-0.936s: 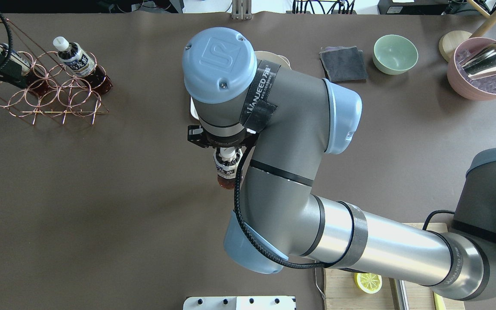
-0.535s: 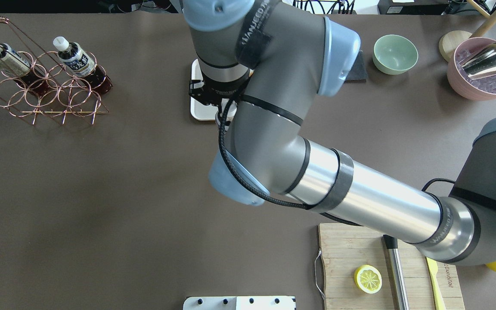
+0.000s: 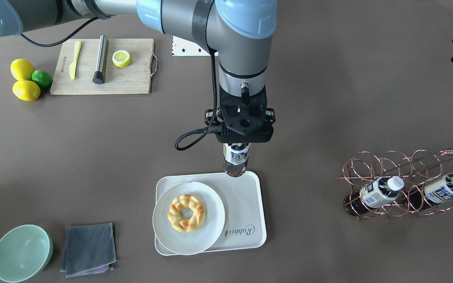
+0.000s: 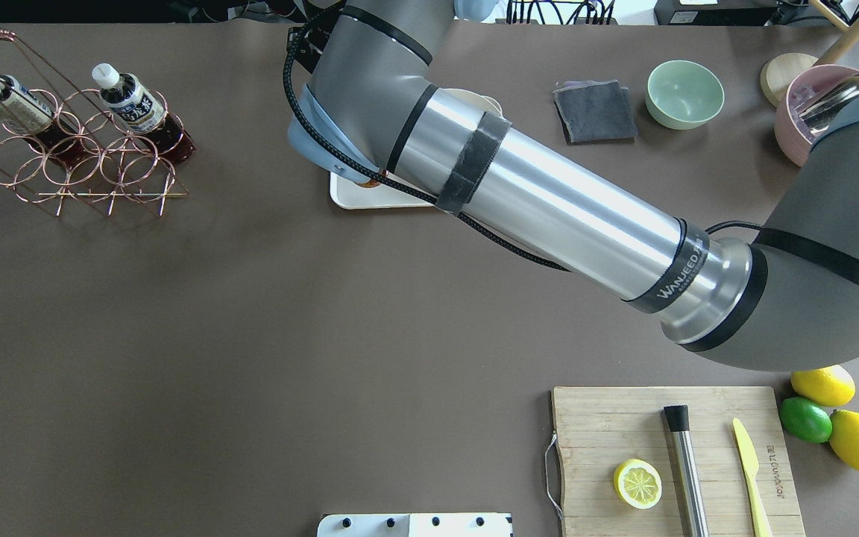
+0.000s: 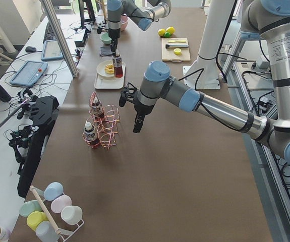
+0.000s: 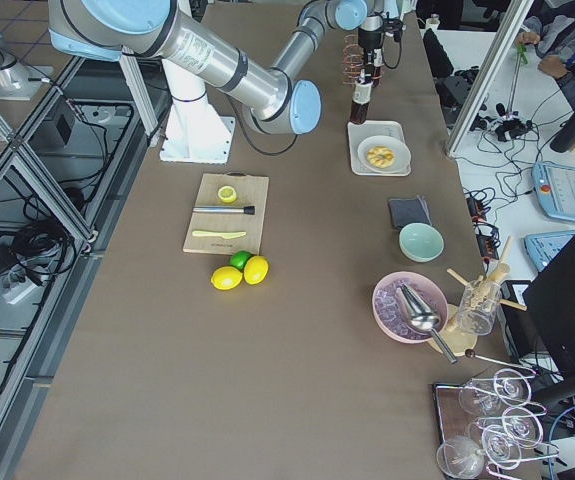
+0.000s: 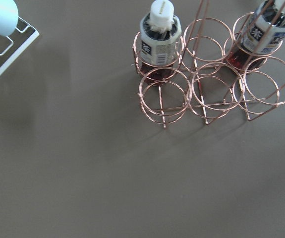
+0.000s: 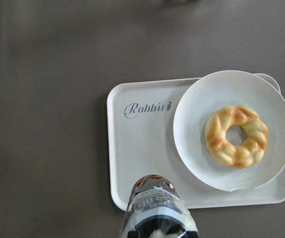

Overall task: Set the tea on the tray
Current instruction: 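Lift the bottle with the right gripper and lower it onto the tray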

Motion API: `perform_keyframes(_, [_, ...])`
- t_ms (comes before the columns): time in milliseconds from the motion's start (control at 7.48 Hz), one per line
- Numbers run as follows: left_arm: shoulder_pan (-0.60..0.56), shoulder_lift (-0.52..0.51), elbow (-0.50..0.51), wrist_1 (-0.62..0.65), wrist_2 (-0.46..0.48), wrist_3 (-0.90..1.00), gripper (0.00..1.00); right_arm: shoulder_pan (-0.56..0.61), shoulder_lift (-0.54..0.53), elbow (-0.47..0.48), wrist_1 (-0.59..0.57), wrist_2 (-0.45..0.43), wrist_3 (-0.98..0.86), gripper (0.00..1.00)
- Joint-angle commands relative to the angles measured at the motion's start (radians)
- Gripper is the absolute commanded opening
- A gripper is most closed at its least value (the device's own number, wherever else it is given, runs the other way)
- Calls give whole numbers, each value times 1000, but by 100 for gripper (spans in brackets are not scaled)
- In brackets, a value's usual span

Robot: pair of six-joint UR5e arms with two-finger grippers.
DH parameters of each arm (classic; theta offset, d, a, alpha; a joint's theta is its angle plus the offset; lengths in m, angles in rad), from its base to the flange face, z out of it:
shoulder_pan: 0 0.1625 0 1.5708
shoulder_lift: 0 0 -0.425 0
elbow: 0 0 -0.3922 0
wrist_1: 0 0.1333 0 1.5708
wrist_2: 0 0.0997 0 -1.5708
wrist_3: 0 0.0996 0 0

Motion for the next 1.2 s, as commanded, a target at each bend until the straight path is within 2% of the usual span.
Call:
perform_keyframes(0, [-65, 14, 15, -3, -40, 61, 97, 25, 102, -319, 227, 12, -24, 0])
perform_keyframes(535, [-63, 32, 30, -46, -40, 60, 97, 23, 118, -382, 266, 3, -25, 0])
perform_keyframes(936, [-65, 41, 81, -131, -92, 52, 97, 20, 121, -401, 292, -5, -24, 0])
perform_keyframes(1070, [-65, 41, 81, -131, -92, 50, 97, 19, 121, -401, 292, -5, -24, 9])
